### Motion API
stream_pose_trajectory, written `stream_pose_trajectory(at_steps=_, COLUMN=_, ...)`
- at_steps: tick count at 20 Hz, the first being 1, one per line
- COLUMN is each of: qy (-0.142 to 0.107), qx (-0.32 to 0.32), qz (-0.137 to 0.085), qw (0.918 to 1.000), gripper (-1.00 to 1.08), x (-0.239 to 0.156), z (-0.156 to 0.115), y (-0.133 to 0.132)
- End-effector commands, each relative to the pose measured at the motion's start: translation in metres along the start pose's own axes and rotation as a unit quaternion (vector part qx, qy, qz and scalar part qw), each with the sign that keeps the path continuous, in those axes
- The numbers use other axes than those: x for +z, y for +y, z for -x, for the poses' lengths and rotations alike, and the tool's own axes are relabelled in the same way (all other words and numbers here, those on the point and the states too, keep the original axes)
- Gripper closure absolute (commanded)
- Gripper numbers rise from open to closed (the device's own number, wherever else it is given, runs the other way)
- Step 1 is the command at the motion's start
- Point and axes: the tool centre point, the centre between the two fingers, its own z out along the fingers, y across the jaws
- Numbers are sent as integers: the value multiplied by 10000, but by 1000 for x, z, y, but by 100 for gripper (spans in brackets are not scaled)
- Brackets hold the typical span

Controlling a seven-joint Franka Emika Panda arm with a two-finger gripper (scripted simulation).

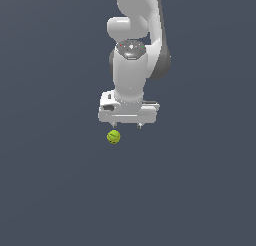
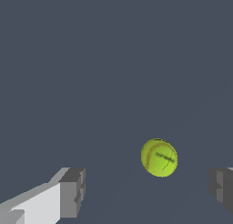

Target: Pick up the object and move it to a goal position.

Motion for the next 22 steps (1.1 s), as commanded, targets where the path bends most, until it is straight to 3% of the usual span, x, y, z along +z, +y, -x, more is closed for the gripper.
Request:
stream_pose_trajectory(at_steps=1, qy=0, qx=0, qz=0, qw=10000, gripper=-92, x=0, z=0, y=0)
stream_pose_trajectory(at_steps=13, qy=103, qx=64, qz=-3, qw=9999, gripper=-92, x=-12, z=-2, y=22)
stream_pose_trajectory(at_steps=22, qy=-13, qx=369, qz=-76, qw=9993, gripper=-92, x=28, z=11, y=36)
